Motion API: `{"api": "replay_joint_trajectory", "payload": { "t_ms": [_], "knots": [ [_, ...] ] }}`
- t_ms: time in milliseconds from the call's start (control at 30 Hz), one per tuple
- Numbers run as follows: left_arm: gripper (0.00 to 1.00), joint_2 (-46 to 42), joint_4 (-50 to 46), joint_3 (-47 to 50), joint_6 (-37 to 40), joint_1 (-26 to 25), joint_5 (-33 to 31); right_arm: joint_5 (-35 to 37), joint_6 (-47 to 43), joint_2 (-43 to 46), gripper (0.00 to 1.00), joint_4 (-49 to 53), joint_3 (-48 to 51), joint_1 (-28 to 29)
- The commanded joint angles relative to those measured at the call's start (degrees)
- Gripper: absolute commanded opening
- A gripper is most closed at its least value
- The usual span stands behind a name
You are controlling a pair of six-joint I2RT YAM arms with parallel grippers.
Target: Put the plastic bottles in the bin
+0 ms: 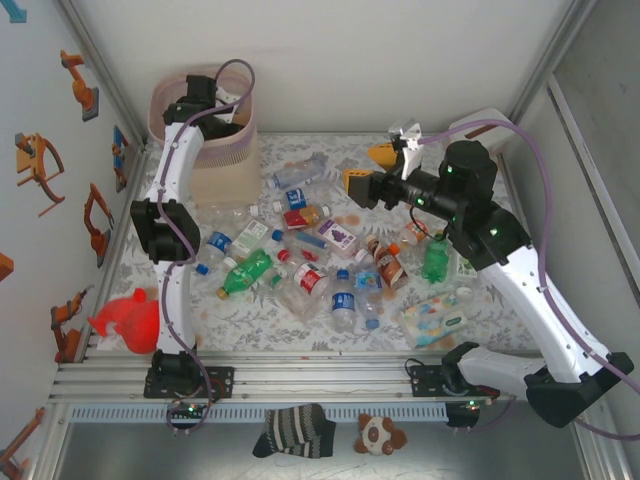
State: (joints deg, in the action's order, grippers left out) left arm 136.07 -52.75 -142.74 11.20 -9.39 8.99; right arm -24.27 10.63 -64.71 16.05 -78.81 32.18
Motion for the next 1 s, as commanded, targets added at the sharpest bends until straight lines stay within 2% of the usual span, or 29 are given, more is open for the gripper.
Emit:
{"api": "replay_joint_trajectory", "payload": {
  "t_ms": [0, 700, 967],
  "knots": [
    [0.80, -0.4, -0.6, -0.8, 0.2, -0.5, -0.8, 1.1, -0.3, 0.8, 0.80, -1.3, 0.4, 0.2],
    [0.77, -12.9, 0.3, -0.8, -1.4, -0.4, 2.3, 2.2, -1.2, 2.4, 0.80, 0.2, 0.3, 0.2],
    [0.76, -22.0, -2.1, 6.0, -0.9, -0.7, 5.9, 2.9, -2.6, 2.7, 0.80, 1.3, 0.6, 0.2]
  ]
}}
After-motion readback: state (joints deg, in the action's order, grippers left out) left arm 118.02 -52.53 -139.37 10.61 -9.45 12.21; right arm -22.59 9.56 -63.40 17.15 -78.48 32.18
